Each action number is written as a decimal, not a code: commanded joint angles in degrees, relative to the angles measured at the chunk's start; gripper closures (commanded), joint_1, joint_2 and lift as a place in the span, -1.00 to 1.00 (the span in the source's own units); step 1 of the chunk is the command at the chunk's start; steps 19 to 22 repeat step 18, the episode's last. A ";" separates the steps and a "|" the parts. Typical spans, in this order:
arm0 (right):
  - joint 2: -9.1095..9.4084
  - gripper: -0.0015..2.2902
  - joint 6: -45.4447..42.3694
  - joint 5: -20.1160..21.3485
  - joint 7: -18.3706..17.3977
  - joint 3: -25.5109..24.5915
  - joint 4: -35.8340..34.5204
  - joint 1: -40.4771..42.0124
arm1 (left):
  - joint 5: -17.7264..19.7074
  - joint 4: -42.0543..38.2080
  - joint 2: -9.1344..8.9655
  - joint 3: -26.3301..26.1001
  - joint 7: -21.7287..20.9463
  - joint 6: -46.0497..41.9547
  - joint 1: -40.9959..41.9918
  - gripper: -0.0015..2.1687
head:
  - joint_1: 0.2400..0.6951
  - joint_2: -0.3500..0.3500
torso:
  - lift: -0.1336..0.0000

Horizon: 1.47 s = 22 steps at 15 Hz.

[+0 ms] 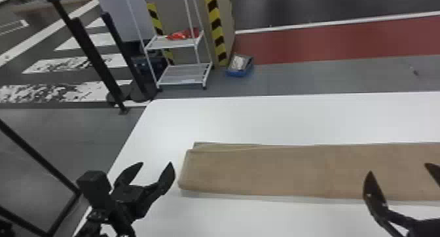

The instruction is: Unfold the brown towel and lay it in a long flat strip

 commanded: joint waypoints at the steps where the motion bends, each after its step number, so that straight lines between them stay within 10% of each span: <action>1: 0.40 -0.92 -3.66 -2.15 -1.09 0.42 1.61 1.29 | -2.75 0.04 -0.15 -1.34 2.60 -7.14 1.97 -0.91 | 1.00 0.81 | -0.73; 6: 0.40 -0.91 -4.19 -2.15 -2.67 2.71 -1.21 3.48 | -8.55 0.57 -0.15 -13.91 17.63 -23.31 8.65 -0.91 | 1.00 0.83 | -0.73; 11: 0.40 -0.91 -3.66 -2.59 -2.67 2.88 -2.53 4.54 | -9.08 -0.93 -0.15 -15.67 24.75 -24.01 11.19 -0.92 | 1.00 0.71 | -0.73; 22: 0.40 -0.91 4.25 -4.44 -4.34 2.97 -2.44 2.87 | -9.78 -1.45 -0.15 -15.32 24.75 -24.72 12.51 -0.92 | 1.00 0.71 | -0.73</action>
